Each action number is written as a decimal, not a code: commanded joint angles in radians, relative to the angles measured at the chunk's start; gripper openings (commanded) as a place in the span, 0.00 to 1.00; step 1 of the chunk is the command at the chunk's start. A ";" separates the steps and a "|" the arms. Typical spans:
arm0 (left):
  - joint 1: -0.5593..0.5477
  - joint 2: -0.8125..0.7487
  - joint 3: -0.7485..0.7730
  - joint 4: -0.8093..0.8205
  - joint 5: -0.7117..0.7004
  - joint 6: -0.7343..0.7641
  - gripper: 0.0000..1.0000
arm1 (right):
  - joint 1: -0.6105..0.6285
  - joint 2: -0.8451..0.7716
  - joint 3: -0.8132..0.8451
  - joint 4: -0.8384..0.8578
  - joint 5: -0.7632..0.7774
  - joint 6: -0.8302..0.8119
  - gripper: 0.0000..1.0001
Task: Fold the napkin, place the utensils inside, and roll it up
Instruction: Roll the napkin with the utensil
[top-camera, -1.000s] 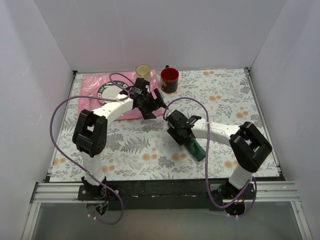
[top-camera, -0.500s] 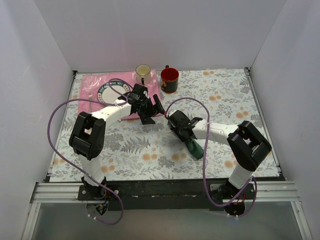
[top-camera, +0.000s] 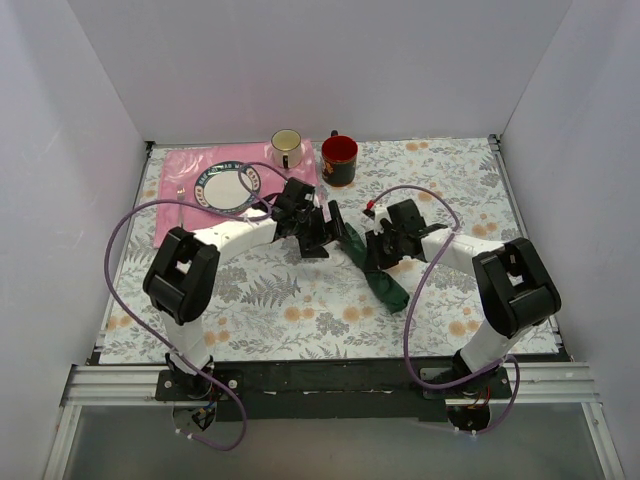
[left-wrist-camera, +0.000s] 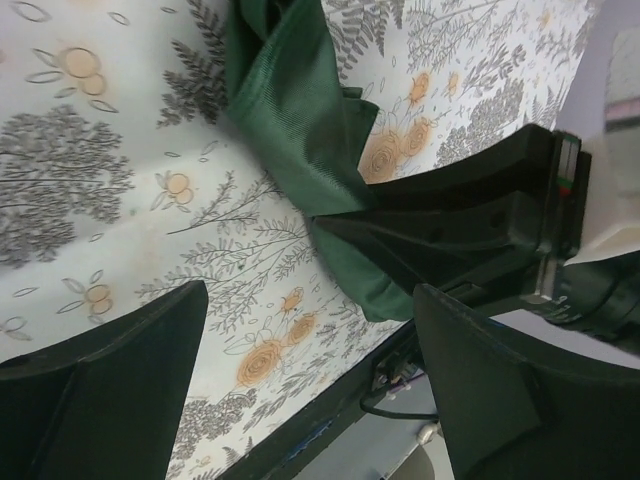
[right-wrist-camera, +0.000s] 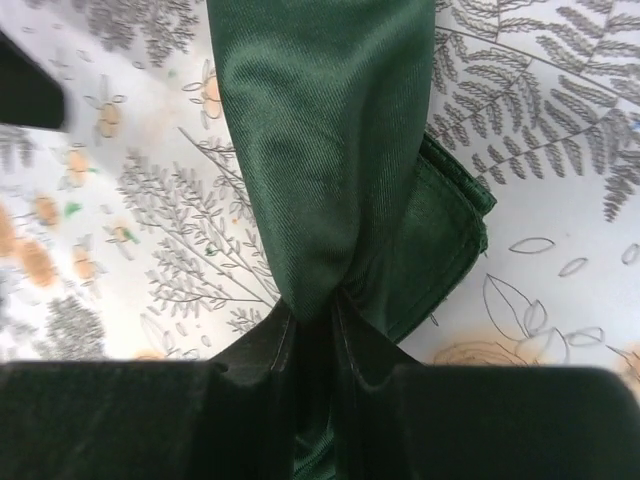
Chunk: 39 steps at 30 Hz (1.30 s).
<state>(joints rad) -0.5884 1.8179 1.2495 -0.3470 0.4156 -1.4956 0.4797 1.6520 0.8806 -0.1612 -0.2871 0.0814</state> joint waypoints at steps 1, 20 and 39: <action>-0.056 0.088 0.088 0.003 -0.034 -0.026 0.83 | -0.075 0.089 -0.075 0.070 -0.372 0.037 0.13; -0.111 0.319 0.254 -0.205 -0.376 -0.118 0.32 | -0.152 0.037 -0.114 0.089 -0.393 0.064 0.33; -0.068 0.320 0.289 -0.227 -0.268 -0.051 0.13 | 0.370 -0.101 0.066 -0.317 0.678 0.027 0.83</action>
<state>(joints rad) -0.6815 2.1227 1.5295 -0.5186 0.1459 -1.5856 0.7959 1.5177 0.9226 -0.4023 0.1276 0.0967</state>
